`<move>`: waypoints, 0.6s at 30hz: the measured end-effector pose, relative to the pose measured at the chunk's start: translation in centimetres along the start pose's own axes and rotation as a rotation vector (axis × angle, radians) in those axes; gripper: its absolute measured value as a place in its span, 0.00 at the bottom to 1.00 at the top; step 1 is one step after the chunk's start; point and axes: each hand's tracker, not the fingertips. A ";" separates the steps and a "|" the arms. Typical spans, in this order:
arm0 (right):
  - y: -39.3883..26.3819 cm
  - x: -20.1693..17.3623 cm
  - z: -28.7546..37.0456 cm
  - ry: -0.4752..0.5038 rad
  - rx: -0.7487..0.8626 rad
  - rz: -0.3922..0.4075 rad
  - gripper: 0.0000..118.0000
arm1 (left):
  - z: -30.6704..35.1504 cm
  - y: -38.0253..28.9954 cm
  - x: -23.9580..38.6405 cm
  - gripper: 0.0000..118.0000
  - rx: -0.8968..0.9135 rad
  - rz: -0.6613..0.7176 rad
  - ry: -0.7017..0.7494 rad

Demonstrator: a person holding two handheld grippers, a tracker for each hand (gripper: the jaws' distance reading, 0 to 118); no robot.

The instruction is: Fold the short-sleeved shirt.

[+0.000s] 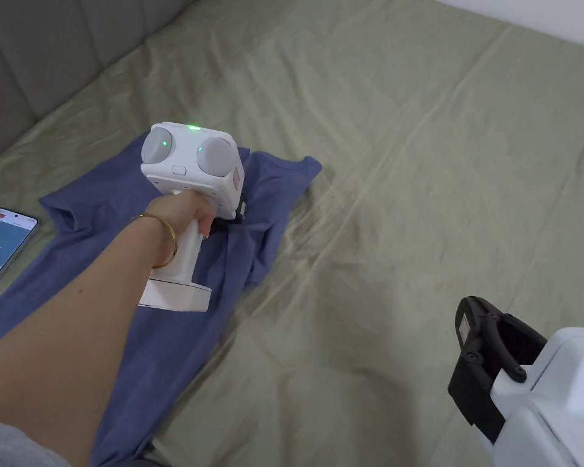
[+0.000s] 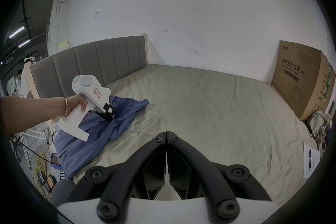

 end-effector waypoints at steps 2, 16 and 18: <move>0.0 -0.2 0.8 -0.001 0.006 -0.006 0.00 | 0.9 -0.4 -0.1 0.00 0.019 -0.006 0.004; 0.1 -0.2 9.9 -0.021 0.136 0.005 0.00 | 22.2 -4.3 -4.0 0.00 0.470 0.167 -0.055; 0.0 0.0 11.5 -0.038 0.157 -0.002 0.00 | 24.9 -4.5 -4.9 0.00 0.524 0.177 -0.084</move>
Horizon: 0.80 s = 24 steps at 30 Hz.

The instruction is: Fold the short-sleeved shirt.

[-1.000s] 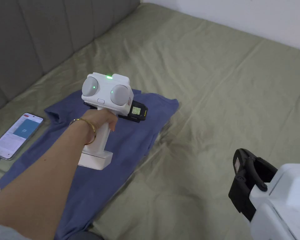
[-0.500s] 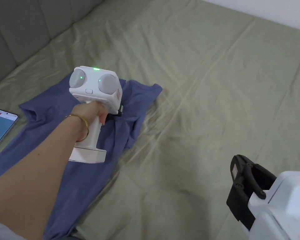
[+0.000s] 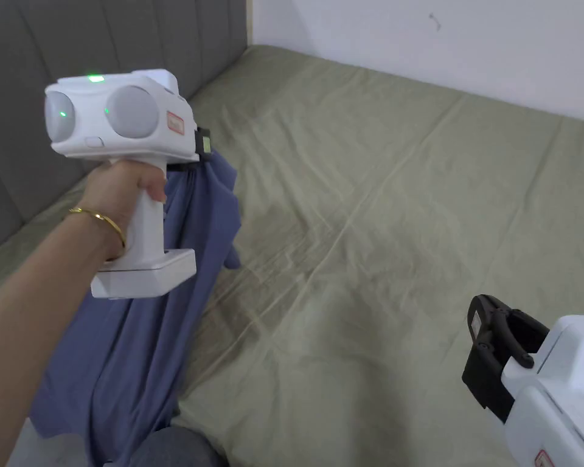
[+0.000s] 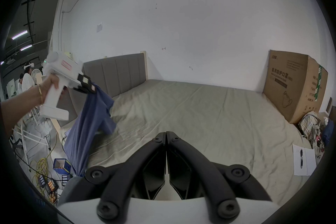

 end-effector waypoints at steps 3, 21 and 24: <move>0.4 0.5 2.4 -0.021 0.035 -0.004 0.00 | 4.9 2.5 0.7 0.00 0.121 -0.013 -0.044; 1.9 6.5 13.8 -0.296 0.222 -0.038 0.00 | 26.6 16.0 23.2 0.00 0.532 -0.192 -0.524; 1.5 7.6 15.1 -0.341 0.223 -0.055 0.00 | 25.1 15.0 27.1 0.00 0.492 -0.212 -0.534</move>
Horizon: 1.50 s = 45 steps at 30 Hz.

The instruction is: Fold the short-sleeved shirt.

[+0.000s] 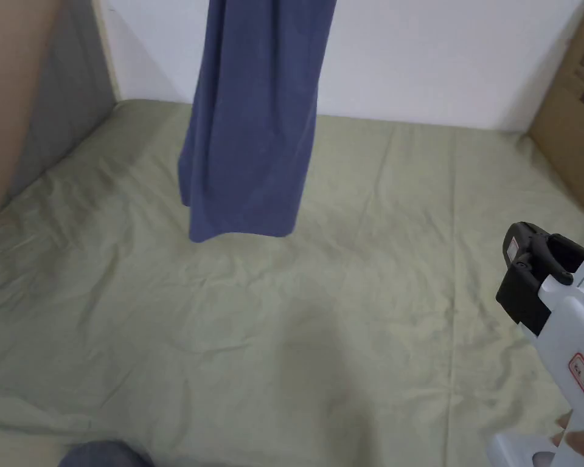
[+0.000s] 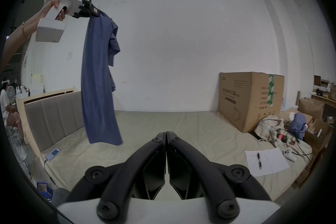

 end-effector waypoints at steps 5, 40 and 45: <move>-0.6 2.2 1.4 -0.078 -0.010 -0.005 0.00 | -7.0 -7.4 2.8 0.00 -0.204 -0.050 -0.042; -2.4 1.9 -3.7 -0.042 -0.080 -0.011 0.00 | 0.7 -30.6 -0.2 0.93 -0.185 -0.140 0.198; -1.5 0.4 -4.1 -0.022 -0.040 -0.014 0.00 | 7.0 -30.7 -0.7 0.92 -0.053 -0.145 0.254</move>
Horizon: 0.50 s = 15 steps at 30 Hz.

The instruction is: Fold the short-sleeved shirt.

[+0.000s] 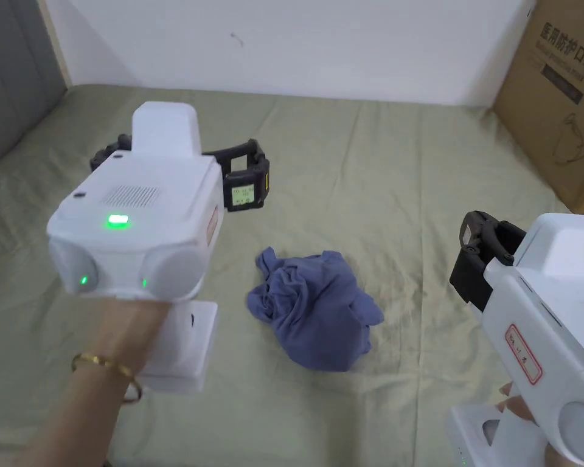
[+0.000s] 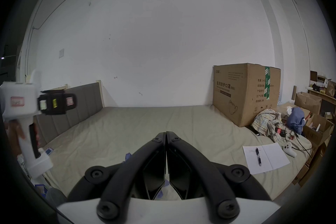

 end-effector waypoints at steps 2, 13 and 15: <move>0.0 -0.6 0.0 0.004 0.008 0.006 0.00 | 1.5 -1.2 -0.2 0.85 -0.002 -0.038 0.015; -2.4 -1.1 1.1 0.016 -0.025 -0.013 0.00 | 4.4 -6.3 -0.5 0.00 -0.067 -0.041 0.034; -2.7 -1.0 1.3 0.017 -0.031 -0.015 0.00 | 4.5 -6.5 -0.4 0.00 -0.084 -0.034 0.019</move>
